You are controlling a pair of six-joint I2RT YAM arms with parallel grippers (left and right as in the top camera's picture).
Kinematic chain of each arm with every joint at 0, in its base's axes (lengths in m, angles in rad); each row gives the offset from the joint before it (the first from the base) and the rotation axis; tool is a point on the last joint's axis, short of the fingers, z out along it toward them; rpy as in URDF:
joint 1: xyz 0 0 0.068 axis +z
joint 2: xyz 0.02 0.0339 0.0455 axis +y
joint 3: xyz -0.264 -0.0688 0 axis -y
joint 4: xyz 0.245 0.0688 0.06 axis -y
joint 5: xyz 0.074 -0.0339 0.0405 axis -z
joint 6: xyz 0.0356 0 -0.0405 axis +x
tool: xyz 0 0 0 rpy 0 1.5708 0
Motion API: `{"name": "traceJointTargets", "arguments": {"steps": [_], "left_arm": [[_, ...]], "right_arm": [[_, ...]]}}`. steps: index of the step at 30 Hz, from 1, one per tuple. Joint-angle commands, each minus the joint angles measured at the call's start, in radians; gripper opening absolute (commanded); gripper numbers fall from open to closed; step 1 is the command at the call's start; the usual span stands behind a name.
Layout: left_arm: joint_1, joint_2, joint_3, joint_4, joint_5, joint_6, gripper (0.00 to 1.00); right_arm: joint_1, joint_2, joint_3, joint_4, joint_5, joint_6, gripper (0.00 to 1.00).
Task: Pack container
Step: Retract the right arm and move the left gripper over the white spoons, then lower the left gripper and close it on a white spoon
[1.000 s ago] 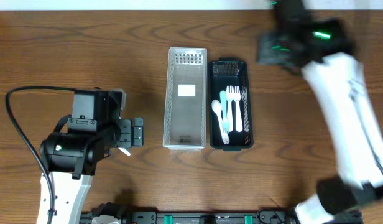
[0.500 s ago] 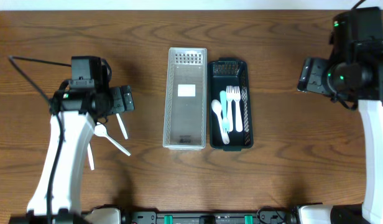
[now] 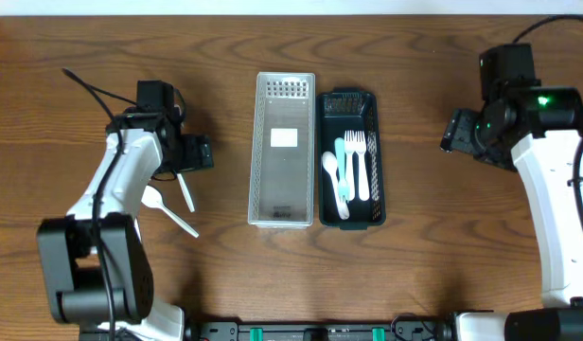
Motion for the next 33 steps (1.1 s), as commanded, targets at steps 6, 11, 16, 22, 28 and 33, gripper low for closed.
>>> {"name": "traceJointTargets", "arguments": {"steps": [6,11,16,22,28,33], "left_arm": [[0.006,0.053,0.012,0.019,-0.015,-0.045,0.98],[0.006,0.06,0.009,0.032,-0.015,-0.075,0.98],[0.007,0.061,-0.026,0.073,-0.005,-0.082,0.98],[0.041,0.061,-0.071,0.104,0.004,-0.09,0.98],[0.087,0.061,-0.086,0.104,0.026,-0.09,0.98],[0.09,0.062,-0.098,0.107,0.027,-0.093,0.98]], "right_arm": [[-0.236,-0.047,-0.145,0.077,-0.149,0.072,0.81],[-0.317,-0.047,-0.186,0.107,-0.2,0.044,0.81],[-0.319,-0.047,-0.189,0.109,-0.2,0.031,0.81],[-0.319,-0.047,-0.189,0.108,-0.2,0.023,0.81],[-0.319,-0.047,-0.189,0.108,-0.2,0.019,0.81],[-0.319,-0.047,-0.189,0.108,-0.2,0.019,0.81]]}}
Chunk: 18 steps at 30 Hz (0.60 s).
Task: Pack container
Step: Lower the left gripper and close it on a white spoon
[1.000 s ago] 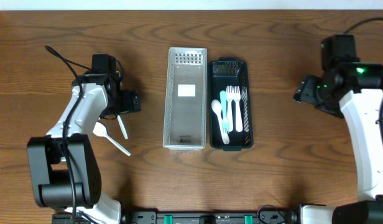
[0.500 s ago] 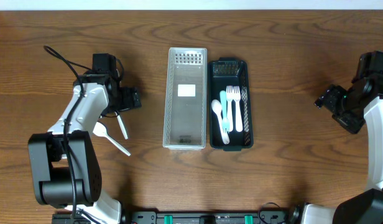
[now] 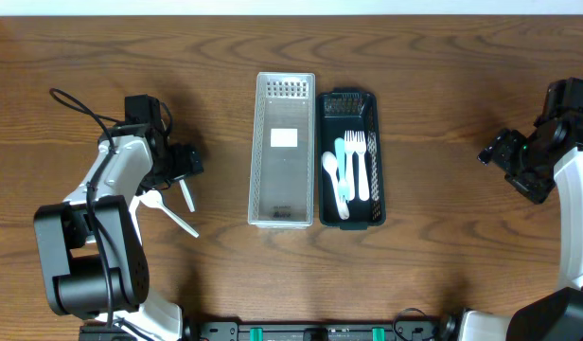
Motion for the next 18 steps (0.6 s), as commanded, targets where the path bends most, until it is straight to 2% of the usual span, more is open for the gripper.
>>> {"name": "traceJointTargets", "arguments": {"steps": [1,11,18], "left_arm": [[0.002,0.016,-0.018,0.008,0.011,-0.014,0.98],[0.002,0.055,-0.025,0.019,0.011,-0.013,0.98],[-0.013,0.12,-0.025,0.024,0.011,0.034,0.98]], "right_arm": [[-0.005,-0.021,-0.006,0.002,-0.003,-0.016,0.81],[-0.005,-0.021,-0.006,-0.007,-0.004,-0.019,0.8],[-0.005,-0.021,-0.006,-0.009,-0.004,-0.019,0.8]]}}
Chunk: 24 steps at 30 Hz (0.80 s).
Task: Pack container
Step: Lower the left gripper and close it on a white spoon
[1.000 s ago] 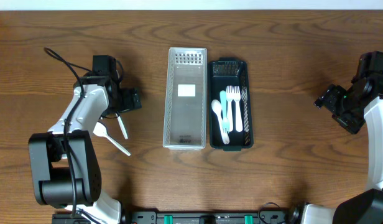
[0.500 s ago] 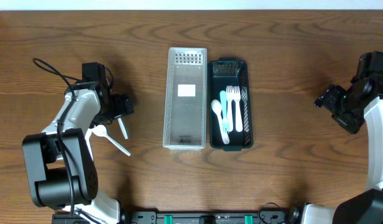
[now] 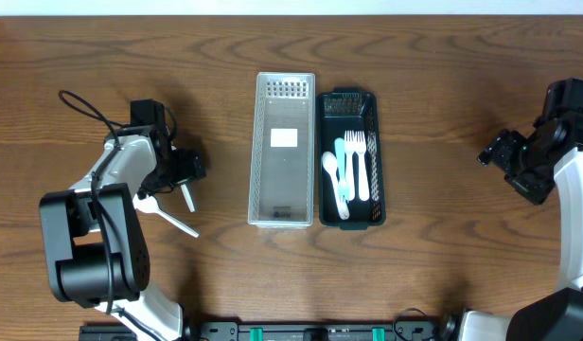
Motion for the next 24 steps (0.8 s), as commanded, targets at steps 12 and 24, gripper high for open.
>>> {"name": "traceJointTargets", "arguments": {"steps": [12,24], "left_arm": [[-0.04,0.066,-0.007,0.038,0.016,0.029,0.76],[-0.04,0.066,-0.007,0.022,0.016,0.028,0.22]], "right_arm": [[-0.005,-0.02,-0.006,-0.002,-0.005,-0.015,0.8],[-0.005,-0.02,-0.006,-0.002,-0.004,-0.015,0.8]]}}
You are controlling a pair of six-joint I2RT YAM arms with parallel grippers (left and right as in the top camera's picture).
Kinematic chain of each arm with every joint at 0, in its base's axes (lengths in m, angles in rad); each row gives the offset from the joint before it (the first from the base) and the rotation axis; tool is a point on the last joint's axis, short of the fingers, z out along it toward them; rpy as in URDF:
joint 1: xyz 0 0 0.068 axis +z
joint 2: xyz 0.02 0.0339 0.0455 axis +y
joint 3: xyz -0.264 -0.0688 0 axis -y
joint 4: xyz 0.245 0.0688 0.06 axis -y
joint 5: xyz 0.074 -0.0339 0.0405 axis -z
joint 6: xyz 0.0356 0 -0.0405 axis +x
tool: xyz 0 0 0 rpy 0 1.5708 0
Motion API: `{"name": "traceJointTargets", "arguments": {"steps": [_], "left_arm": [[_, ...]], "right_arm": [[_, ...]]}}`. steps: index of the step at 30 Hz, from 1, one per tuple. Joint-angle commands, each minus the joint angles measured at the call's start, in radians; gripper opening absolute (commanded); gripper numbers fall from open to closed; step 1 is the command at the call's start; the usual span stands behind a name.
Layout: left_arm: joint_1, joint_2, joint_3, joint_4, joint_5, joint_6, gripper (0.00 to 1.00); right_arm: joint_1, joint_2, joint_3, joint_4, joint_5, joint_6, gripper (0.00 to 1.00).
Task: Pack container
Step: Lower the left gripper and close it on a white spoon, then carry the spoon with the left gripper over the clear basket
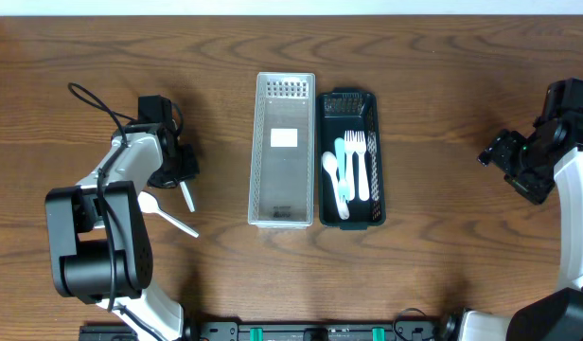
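A dark green tray (325, 142) at mid-table holds a white spoon (333, 180), a teal utensil (341, 156) and white forks (359, 161). To its left stands a clear empty container (284, 194). Two white utensils lie on the wood at the left: a short one (186, 197) and a longer one (170, 214). My left gripper (181, 167) hovers just over the upper end of the short utensil; how its jaws stand is not visible from above. My right gripper (492, 152) hangs far right, away from everything, jaw state unclear.
A black cable (102, 102) loops off the left arm over the table. The right arm's white link (575, 218) runs along the right edge. Bare wood lies between the loose utensils and the clear container.
My left wrist shifted slightly up and to the right, and its gripper stays over the top of the short white utensil. The right arm has not moved.
At first my right gripper hung closer to the green tray and my left gripper was a little right of the loose utensils. Then the right arm stood back at the right edge, where it stays. The left gripper settled over the short utensil's upper end.
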Motion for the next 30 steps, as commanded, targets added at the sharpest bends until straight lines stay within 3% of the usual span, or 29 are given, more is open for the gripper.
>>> {"name": "traceJointTargets", "arguments": {"steps": [1,6,13,17,23,30], "left_arm": [[-0.005,0.053,-0.021,-0.013,0.021,0.005,0.2],[-0.005,0.043,-0.021,-0.017,0.021,0.005,0.06],[-0.008,-0.028,0.005,-0.072,0.021,0.005,0.06],[-0.052,-0.157,0.05,-0.157,0.021,0.006,0.06],[-0.243,-0.371,0.153,-0.26,0.013,0.024,0.06],[-0.546,-0.416,0.248,-0.255,0.005,0.02,0.06]], "right_arm": [[-0.005,-0.02,-0.006,-0.001,-0.004,-0.014,0.8],[-0.005,-0.02,-0.006,-0.002,-0.004,-0.014,0.8],[-0.005,-0.02,-0.006,-0.005,-0.004,-0.014,0.8],[-0.005,-0.02,-0.006,-0.005,-0.004,-0.014,0.8],[-0.005,-0.02,-0.006,-0.004,-0.004,-0.014,0.8],[-0.005,-0.02,-0.006,-0.005,-0.004,-0.014,0.8]]}}
